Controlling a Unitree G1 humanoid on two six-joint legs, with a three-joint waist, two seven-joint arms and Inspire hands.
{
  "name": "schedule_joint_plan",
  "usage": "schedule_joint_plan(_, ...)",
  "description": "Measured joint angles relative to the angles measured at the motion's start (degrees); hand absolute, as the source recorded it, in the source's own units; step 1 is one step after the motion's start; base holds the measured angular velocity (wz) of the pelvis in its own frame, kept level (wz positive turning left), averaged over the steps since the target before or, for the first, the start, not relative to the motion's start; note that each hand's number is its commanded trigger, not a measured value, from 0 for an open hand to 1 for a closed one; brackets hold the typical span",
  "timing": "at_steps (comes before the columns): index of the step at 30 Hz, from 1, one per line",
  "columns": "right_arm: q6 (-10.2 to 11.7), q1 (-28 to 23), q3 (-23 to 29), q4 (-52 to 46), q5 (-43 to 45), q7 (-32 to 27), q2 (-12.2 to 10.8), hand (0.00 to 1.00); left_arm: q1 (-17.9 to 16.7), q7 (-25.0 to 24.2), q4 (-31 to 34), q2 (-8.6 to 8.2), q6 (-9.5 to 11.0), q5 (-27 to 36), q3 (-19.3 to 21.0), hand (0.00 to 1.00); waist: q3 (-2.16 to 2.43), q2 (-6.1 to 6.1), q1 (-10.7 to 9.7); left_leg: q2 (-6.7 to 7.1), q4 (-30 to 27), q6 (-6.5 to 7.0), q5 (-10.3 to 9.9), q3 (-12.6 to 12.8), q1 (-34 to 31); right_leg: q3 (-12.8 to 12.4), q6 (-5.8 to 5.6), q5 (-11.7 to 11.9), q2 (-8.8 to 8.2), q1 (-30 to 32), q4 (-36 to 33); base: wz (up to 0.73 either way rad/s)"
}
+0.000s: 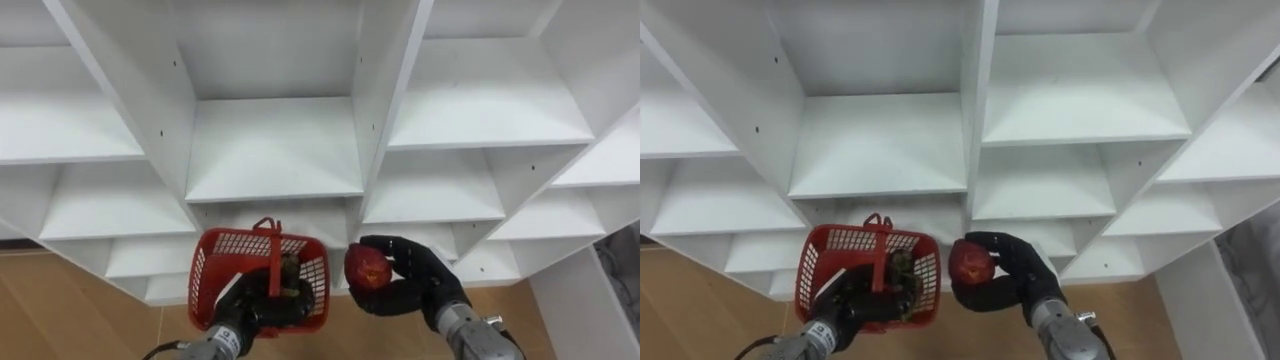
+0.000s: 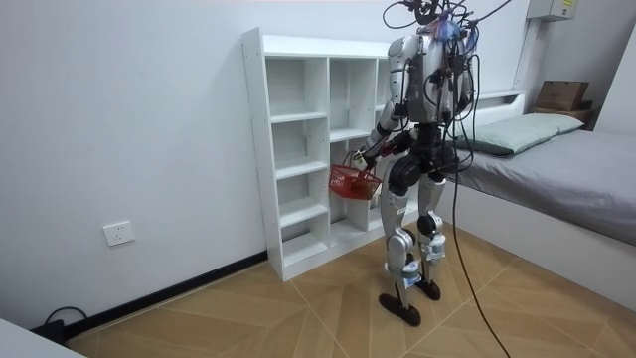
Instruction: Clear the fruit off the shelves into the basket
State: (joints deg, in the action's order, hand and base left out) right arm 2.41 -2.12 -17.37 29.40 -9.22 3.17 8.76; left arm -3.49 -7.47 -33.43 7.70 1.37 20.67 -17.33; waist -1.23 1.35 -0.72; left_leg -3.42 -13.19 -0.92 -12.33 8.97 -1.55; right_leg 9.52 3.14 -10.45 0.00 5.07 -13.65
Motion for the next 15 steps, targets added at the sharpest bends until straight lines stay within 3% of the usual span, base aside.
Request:
schedule_joint_plan(5,0.0,1.8,-3.1,0.9,6.7,0.9,0.1,1.00,1.2,-1.3,0.0,-0.34,0.0,-0.7,-1.3,1.00,0.23,-1.00,0.9,0.00,-0.2,-0.01,0.0,0.1,-1.6,-0.1,0.14,0.1,0.00,2.0,-0.5,-0.01)
schedule_joint_plan(11,0.1,5.3,-6.2,4.0,10.2,2.5,0.0,1.00,2.0,-2.1,0.0,0.32,0.0,-1.2,-2.2,1.00,0.21,-1.10,1.8,0.02,-0.2,-0.02,0.0,-0.5,-2.8,0.4,0.18,0.3,-0.09,3.3,-1.1,0.04)
schedule_joint_plan(15,0.1,7.1,-6.3,7.3,12.4,3.5,-0.6,1.00,3.5,-2.2,-1.9,-0.21,0.0,-1.1,-2.8,1.00,0.14,-1.21,2.5,0.11,-0.2,-0.03,0.0,-0.7,-3.6,1.6,0.03,0.6,-0.42,3.6,-1.1,0.12)
